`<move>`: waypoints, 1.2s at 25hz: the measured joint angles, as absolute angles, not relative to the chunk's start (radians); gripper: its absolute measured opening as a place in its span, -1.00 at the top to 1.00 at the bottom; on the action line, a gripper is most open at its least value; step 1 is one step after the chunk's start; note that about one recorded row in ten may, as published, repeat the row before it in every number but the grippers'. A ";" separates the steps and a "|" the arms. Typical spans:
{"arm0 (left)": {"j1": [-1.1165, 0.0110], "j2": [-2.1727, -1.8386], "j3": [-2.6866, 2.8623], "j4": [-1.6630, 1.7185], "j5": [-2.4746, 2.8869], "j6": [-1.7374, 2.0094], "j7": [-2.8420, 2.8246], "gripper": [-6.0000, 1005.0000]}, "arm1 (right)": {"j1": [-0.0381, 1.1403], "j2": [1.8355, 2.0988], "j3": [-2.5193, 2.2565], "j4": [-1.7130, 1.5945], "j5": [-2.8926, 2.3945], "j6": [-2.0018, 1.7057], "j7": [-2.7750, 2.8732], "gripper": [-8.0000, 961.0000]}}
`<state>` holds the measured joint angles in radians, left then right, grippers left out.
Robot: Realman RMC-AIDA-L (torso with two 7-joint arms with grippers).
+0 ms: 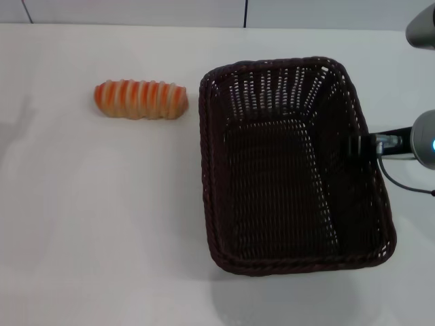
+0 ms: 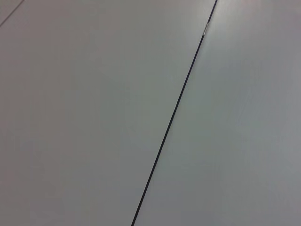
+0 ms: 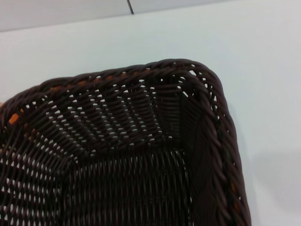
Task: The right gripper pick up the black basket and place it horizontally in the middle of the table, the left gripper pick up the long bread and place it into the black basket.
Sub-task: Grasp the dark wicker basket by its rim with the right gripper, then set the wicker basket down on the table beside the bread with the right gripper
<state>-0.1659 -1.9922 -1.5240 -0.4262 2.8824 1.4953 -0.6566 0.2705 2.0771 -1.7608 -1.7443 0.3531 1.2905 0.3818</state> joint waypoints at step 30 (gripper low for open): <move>-0.146 -2.044 -1.526 -0.494 2.887 1.340 -0.525 -0.71 | 0.502 2.072 -1.608 -1.867 0.642 1.273 -0.510 0.69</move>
